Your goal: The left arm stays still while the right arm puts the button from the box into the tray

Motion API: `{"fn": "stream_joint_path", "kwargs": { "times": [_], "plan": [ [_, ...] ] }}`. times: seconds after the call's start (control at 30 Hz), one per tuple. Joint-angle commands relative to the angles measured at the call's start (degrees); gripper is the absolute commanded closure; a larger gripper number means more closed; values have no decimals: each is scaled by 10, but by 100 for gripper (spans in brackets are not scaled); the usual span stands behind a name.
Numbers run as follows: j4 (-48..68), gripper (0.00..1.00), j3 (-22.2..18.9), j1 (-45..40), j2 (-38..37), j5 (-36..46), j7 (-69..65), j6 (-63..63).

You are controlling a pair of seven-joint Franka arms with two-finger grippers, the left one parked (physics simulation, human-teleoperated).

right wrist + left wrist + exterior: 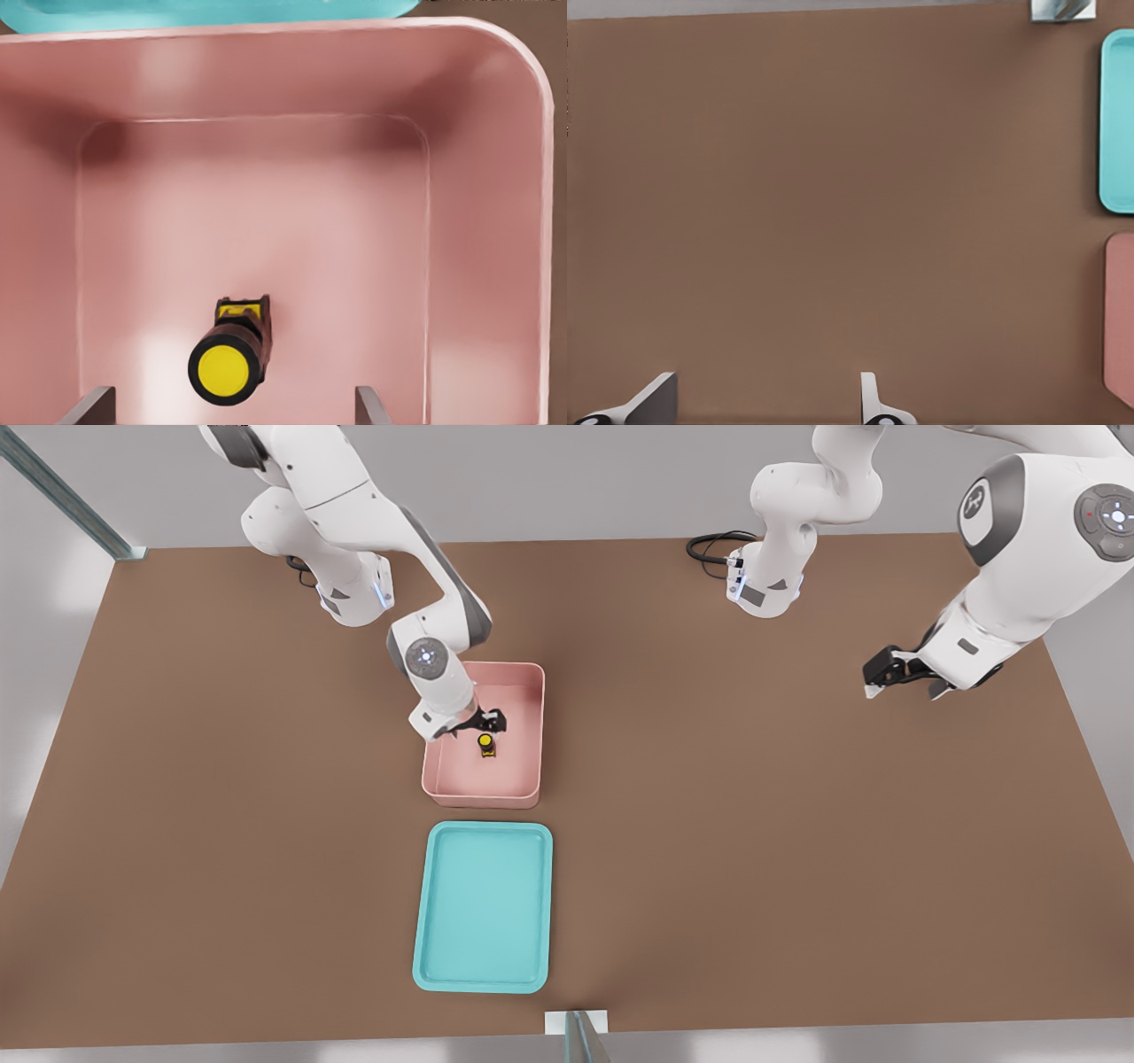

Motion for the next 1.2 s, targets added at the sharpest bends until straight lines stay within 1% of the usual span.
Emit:
{"fn": "stream_joint_path", "kwargs": {
  "times": [0.0,0.13,0.3,0.43,0.5,0.73,0.97,1.0,1.03,1.1,1.13,1.17],
  "plan": [
    [-2,0,1,0,4,1,22,58],
    [-3,0,3,2,20,0,13,71],
    [-25,0,19,2,38,0,13,107],
    [-31,0,24,3,56,0,13,137],
    [-31,0,33,3,60,1,14,142],
    [-16,0,35,-4,65,5,14,145],
    [-28,1,36,-3,70,4,6,153],
    [-32,3,36,-3,70,4,5,157],
    [-33,13,39,-3,69,4,4,158],
    [-32,41,39,-3,70,4,1,157],
    [-31,46,39,-3,70,4,1,157],
    [-29,48,39,-4,69,4,-6,154]
  ]
}}
